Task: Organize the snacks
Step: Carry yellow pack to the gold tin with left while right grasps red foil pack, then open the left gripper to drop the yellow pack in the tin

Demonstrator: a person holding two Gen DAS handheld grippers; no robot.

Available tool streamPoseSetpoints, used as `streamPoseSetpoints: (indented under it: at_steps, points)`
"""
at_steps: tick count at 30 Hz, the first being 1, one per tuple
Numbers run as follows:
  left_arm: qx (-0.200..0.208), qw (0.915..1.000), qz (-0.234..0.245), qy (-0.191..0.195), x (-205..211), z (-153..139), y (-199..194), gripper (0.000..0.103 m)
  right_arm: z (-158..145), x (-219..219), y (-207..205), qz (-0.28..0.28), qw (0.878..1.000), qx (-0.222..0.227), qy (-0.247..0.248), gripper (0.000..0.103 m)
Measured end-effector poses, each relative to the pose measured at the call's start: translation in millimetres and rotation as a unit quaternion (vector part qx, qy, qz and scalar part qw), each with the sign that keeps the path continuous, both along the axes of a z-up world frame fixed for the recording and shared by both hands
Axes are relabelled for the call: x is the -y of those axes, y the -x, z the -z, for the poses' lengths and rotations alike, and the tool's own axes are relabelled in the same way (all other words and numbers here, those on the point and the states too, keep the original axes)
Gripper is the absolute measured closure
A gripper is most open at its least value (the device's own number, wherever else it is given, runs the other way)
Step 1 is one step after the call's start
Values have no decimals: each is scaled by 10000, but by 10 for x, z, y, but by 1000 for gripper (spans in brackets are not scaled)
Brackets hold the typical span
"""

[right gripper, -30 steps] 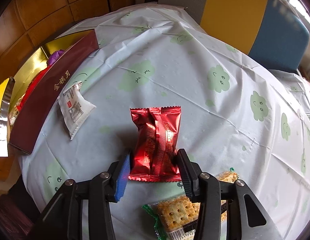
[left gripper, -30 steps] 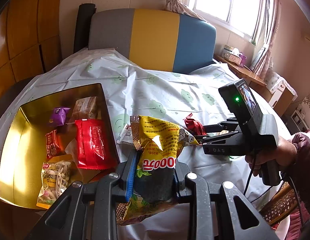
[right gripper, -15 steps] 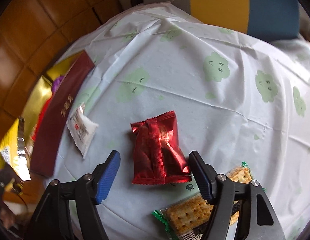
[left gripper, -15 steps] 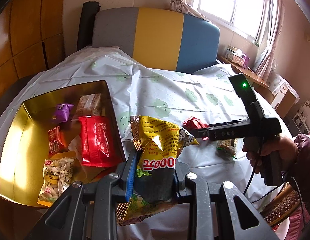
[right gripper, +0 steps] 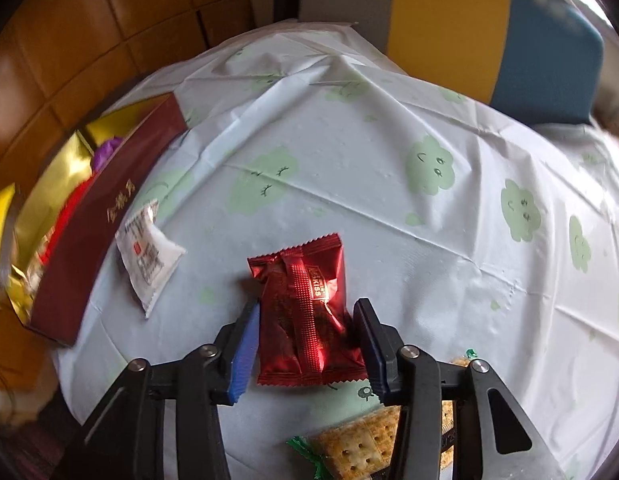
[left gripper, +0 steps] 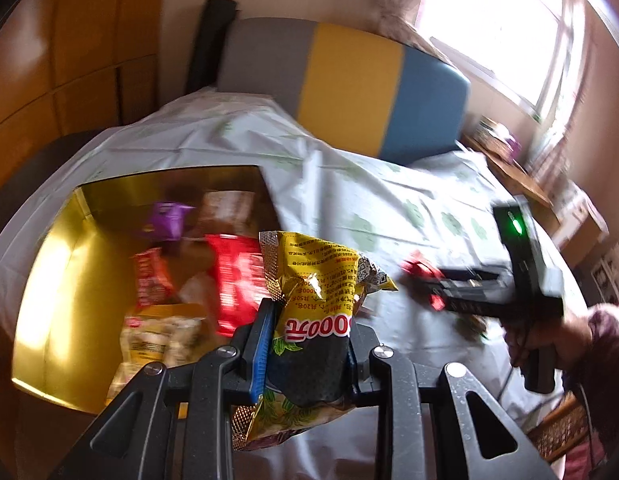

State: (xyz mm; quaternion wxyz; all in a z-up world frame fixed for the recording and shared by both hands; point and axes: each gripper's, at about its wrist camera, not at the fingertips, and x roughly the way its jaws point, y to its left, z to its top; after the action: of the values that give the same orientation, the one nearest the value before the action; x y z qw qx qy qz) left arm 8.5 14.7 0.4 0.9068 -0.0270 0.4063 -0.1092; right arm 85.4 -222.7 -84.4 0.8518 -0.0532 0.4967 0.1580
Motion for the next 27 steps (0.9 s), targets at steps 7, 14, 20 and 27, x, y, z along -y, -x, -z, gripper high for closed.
streamPoseSetpoints:
  at_steps: [7, 14, 20, 27]
  points:
    - [-89, 9920, -1207, 358, -851, -102, -187, 73, 14, -50, 10, -38, 9998, 24, 183, 60]
    - [-643, 9761, -2003, 550, -1460, 80, -452, 73, 9, -68, 20, -44, 9998, 17, 218, 60]
    - [-1066, 9679, -2221, 489, -1542, 337, -611, 73, 11, -70, 18, -43, 9998, 18, 217, 60]
    - [-1264, 9683, -2138, 250, -1487, 531, -694, 67, 10, -74, 19, -47, 9997, 21, 225, 59]
